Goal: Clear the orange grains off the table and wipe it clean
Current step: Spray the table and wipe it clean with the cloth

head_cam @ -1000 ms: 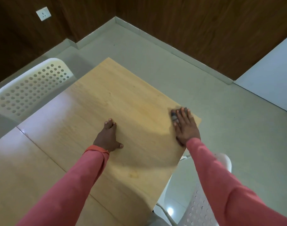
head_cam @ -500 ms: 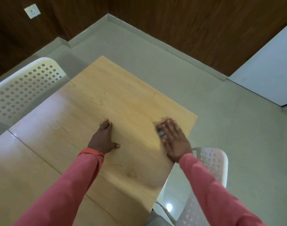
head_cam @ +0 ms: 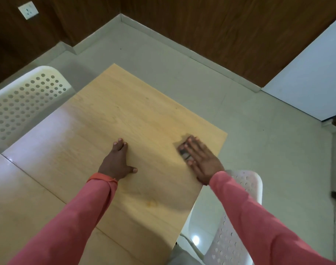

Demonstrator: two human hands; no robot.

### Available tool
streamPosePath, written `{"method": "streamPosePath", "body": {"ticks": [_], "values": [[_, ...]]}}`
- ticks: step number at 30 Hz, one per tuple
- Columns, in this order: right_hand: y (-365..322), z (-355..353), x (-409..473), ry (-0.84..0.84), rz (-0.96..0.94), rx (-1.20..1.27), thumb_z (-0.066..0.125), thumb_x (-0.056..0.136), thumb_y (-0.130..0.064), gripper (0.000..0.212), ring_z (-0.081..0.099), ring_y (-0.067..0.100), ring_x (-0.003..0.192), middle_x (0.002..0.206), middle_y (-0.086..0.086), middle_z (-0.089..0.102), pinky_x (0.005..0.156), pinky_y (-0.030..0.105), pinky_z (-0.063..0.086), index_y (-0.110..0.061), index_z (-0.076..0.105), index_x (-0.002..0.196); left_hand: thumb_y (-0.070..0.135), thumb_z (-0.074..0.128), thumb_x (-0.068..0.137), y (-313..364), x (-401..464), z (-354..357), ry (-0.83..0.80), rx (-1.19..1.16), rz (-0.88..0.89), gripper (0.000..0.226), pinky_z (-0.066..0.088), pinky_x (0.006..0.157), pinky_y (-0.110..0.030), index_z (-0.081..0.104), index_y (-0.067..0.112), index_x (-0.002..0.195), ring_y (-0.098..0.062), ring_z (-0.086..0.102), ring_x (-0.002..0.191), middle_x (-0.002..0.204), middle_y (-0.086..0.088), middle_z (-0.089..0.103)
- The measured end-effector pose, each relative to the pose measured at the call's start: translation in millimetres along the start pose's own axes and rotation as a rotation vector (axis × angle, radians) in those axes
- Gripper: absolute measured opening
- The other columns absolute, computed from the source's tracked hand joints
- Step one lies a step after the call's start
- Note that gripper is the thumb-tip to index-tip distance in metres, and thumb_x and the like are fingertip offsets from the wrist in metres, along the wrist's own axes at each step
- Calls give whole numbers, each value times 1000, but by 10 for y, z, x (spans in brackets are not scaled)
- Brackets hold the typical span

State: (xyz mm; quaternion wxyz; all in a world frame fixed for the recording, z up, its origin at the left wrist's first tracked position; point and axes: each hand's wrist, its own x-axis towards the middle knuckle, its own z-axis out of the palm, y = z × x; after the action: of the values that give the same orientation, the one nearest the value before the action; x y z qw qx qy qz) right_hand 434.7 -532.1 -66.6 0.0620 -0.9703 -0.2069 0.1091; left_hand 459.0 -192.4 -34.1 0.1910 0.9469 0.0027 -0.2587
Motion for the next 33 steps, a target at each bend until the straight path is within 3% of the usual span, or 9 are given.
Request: {"method": "streamPosePath", "body": {"ticks": [4,9,13,17,20,22,26,29,33], "values": [[355,-320,713,12,364,-8,19,103,-48,65,-14,22,154,168,1,-4,126,36,-5,-21,8,161,40,82,72,5,4,-8,-4,12,-5,114,19,120,-39,9,7,154,-23,0,150,163,-5,-5],[-524,-277,1359,2,40,-41,24,104,-41,61,-8,25,155,168,4,5,126,38,-3,-22,13,161,39,83,71,4,-3,-14,5,-1,-11,114,21,119,-37,11,7,154,-23,2,150,163,-5,-2],[-998,66,491,-60,-301,-133,20,105,-44,61,-5,29,155,168,7,5,126,43,3,-18,13,160,40,82,72,7,-19,-12,7,-7,-9,113,22,119,-37,11,9,154,-23,2,150,163,-4,-2],[-197,54,94,-7,-139,-32,27,104,-42,60,4,27,155,167,8,16,122,49,23,-17,26,158,39,82,72,-3,-37,4,24,-24,-15,114,23,119,-37,10,10,155,-21,1,150,163,-2,-4],[160,-184,648,3,161,4,20,101,-50,65,-8,20,155,168,2,5,125,45,12,-23,13,160,38,83,71,-2,-17,3,29,-25,-9,113,22,119,-36,11,9,154,-21,1,150,163,-3,-3],[92,-316,1168,18,222,-6,22,102,-51,66,-10,21,155,169,2,4,126,40,3,-23,12,160,37,83,72,-6,-13,-3,25,-25,-9,113,22,119,-36,11,9,154,-21,1,150,163,-3,-3],[-579,-296,1646,-3,46,-45,23,106,-47,62,-15,23,154,169,1,-4,126,40,-1,-25,5,161,38,84,70,-16,-30,-7,37,-30,-3,113,23,118,-37,14,9,154,-21,3,150,163,-3,-1],[-976,-37,1029,-56,-176,-116,15,106,-47,61,-16,24,154,168,2,-7,126,41,-2,-23,3,161,40,84,69,-15,-44,-9,38,-48,-10,114,23,119,-36,14,11,154,-19,4,150,163,-2,0],[-392,66,130,2,-178,-7,29,105,-41,59,4,25,156,167,5,13,125,46,18,-19,26,159,41,83,70,-9,-46,-6,43,-42,-18,114,23,118,-35,13,13,155,-18,3,150,163,0,-2]]}}
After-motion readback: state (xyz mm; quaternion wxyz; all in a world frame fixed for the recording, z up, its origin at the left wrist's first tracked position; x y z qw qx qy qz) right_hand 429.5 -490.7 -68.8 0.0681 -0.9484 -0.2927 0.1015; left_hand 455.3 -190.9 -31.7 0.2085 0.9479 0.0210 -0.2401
